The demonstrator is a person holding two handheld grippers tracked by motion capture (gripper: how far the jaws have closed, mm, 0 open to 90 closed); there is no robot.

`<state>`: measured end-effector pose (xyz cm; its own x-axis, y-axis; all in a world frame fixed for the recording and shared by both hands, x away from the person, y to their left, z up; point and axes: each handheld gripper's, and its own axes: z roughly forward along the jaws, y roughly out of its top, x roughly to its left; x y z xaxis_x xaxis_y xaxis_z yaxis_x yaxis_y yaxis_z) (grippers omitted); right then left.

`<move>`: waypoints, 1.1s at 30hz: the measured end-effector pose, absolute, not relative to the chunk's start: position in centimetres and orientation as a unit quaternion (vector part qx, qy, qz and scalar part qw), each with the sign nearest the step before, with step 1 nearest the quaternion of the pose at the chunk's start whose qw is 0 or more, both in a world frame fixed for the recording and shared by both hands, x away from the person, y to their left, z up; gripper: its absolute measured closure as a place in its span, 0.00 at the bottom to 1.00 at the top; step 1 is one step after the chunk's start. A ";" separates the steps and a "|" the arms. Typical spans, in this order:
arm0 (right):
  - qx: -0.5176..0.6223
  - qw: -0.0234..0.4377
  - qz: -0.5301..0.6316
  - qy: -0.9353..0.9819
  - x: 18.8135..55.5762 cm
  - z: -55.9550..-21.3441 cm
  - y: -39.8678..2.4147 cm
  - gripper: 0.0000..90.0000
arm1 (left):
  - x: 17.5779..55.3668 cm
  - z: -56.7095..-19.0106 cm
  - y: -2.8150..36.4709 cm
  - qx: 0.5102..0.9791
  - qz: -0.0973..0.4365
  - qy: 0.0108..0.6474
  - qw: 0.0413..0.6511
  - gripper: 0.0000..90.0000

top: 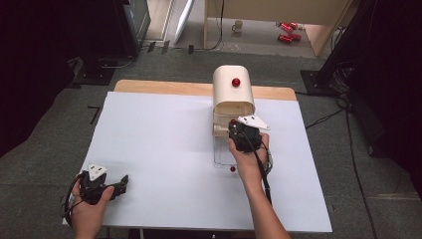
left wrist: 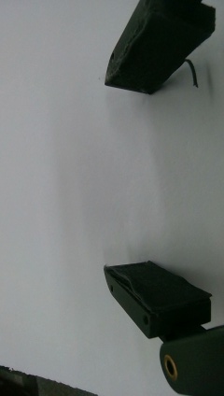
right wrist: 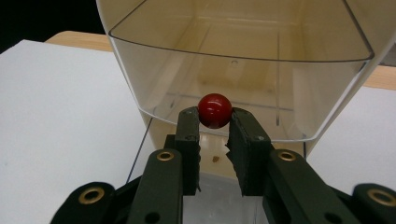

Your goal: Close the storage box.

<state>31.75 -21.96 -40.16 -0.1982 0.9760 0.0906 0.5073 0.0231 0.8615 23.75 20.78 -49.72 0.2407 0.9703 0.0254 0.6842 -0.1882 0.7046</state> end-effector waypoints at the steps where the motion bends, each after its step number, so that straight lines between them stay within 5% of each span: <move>1: 0.565 0.285 0.411 0.656 31.7 -40.2 -22.0 0.84 | 23.8 -49.7 20.8 0.731 0.244 0.566 0.293 0.10; 5: 0.563 0.285 0.410 0.658 31.8 -40.1 -22.0 0.81 | 23.7 -49.7 20.8 0.731 0.244 0.566 0.293 0.10; 33: 0.570 0.239 0.394 0.679 25.9 -40.9 -21.1 0.00 | 23.8 -49.7 20.8 0.732 0.243 0.566 0.293 0.10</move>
